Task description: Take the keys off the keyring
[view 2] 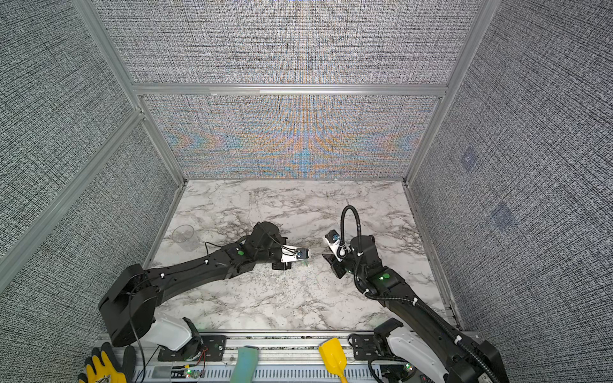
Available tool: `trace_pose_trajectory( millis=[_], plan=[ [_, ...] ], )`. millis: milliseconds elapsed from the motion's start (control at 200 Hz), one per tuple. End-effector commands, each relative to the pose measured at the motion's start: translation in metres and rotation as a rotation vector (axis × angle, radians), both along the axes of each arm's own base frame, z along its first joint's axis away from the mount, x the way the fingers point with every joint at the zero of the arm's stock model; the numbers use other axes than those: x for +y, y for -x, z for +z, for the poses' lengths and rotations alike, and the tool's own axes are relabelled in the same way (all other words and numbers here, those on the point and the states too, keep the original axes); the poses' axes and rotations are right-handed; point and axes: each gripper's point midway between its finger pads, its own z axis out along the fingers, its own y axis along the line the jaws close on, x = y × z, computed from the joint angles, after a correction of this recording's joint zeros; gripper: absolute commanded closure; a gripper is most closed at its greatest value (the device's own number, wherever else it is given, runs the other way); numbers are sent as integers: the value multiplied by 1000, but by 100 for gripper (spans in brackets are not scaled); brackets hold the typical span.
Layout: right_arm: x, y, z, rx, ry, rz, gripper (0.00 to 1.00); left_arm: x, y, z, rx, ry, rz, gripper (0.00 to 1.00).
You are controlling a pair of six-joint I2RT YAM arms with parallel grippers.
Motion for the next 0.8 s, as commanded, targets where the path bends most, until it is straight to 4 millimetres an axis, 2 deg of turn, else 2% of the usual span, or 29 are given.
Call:
trace_pose_trajectory(
  millis=[0, 185, 325, 795],
  plan=[
    [14, 1, 24, -76, -57, 77, 65, -6, 2, 28, 22, 118, -2, 100],
    [27, 7, 45, -117, -95, 152, 66, -2, 12, 53, 67, 212, -26, 100],
    [39, 20, 52, -163, -107, 254, 67, 1, 19, 68, 89, 274, -48, 100],
    [55, 37, 72, -325, -55, 393, 79, 4, 37, 85, 193, 353, -129, 100]
  ],
)
